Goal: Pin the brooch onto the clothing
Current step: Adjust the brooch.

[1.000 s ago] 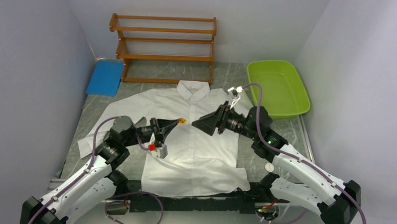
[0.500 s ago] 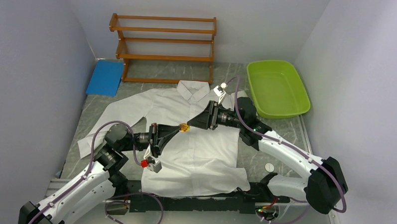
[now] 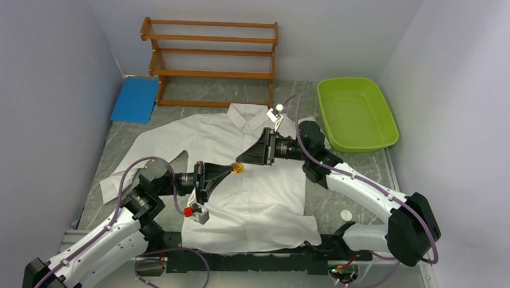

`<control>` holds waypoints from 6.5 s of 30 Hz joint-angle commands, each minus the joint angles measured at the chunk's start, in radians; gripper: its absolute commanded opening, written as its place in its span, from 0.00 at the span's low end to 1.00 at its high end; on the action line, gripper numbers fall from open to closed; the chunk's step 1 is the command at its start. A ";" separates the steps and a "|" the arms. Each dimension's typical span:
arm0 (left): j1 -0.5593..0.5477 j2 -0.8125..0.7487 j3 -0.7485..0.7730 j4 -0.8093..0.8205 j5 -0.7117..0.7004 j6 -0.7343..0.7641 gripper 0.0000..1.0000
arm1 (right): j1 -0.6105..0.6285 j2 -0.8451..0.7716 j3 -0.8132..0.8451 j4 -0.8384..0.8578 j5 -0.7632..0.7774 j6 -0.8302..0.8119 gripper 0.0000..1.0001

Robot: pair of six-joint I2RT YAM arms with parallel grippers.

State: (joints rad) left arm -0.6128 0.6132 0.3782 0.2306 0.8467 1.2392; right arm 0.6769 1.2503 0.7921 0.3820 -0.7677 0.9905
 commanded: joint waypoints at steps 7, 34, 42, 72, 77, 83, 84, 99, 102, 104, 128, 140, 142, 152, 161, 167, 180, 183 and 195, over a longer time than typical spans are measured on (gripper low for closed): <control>-0.006 -0.026 0.038 0.000 -0.021 0.019 0.03 | -0.002 0.029 0.066 -0.086 -0.011 -0.042 0.61; -0.011 -0.015 0.044 -0.027 -0.083 0.039 0.03 | -0.001 0.066 0.037 0.107 -0.155 0.120 0.32; -0.013 -0.012 0.041 -0.017 -0.103 0.016 0.06 | -0.001 0.049 0.054 0.078 -0.155 0.067 0.00; -0.013 0.307 0.259 0.151 -0.376 -2.120 0.98 | -0.061 -0.589 -0.453 0.318 0.590 -0.082 0.00; -0.030 0.333 0.219 0.346 -0.337 -2.165 0.71 | -0.061 -0.578 -0.549 0.546 0.639 -0.002 0.00; -0.064 0.424 0.299 0.336 -0.276 -2.172 0.56 | -0.060 -0.457 -0.526 0.709 0.556 0.039 0.00; -0.070 0.435 0.302 0.354 -0.275 -2.180 0.55 | -0.060 -0.441 -0.530 0.751 0.550 0.047 0.00; -0.131 0.533 0.366 0.458 -0.264 -2.154 0.37 | -0.060 -0.394 -0.504 0.808 0.534 0.080 0.00; -0.131 0.548 0.385 0.455 -0.256 -2.151 0.32 | -0.060 -0.391 -0.505 0.818 0.530 0.086 0.00; -0.131 0.560 0.392 0.475 -0.247 -2.158 0.29 | -0.059 -0.386 -0.507 0.824 0.528 0.093 0.00; -0.131 0.409 0.587 -0.493 -0.369 -1.368 0.02 | -0.060 -0.583 -0.180 -0.211 0.360 -0.692 0.99; -0.130 0.264 0.616 -0.897 -0.292 -0.485 0.03 | -0.045 -0.538 -0.079 -0.344 0.060 -0.979 0.97; -0.131 0.224 0.585 -0.898 -0.290 -0.374 0.02 | -0.032 -0.548 -0.095 -0.341 0.092 -1.016 0.97; -0.133 -0.058 0.329 -0.665 -0.439 0.147 0.03 | 0.217 -0.538 -0.123 -0.379 0.465 -1.270 0.91; -0.132 -0.009 0.371 -0.714 -0.481 0.215 0.03 | 0.525 -0.380 -0.073 -0.302 0.846 -1.466 0.78; -0.133 0.019 0.389 -0.720 -0.480 0.169 0.02 | 0.679 -0.313 -0.086 -0.129 1.031 -1.582 0.64; -0.133 -0.088 0.242 -0.558 -0.572 0.422 0.02 | 0.746 -0.226 -0.107 0.042 1.084 -1.679 0.44; -0.133 -0.111 0.224 -0.532 -0.582 0.447 0.03 | 0.748 -0.214 -0.109 0.063 1.077 -1.693 0.42; -0.132 -0.055 0.360 -0.692 -0.447 0.176 0.03 | 0.756 -0.127 -0.093 0.143 1.080 -1.739 0.35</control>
State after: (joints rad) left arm -0.7422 0.5335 0.6506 -0.4072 0.3233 1.5452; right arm 1.4258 1.1164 0.6720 0.4217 0.2916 -0.7231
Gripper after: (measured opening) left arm 0.041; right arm 0.362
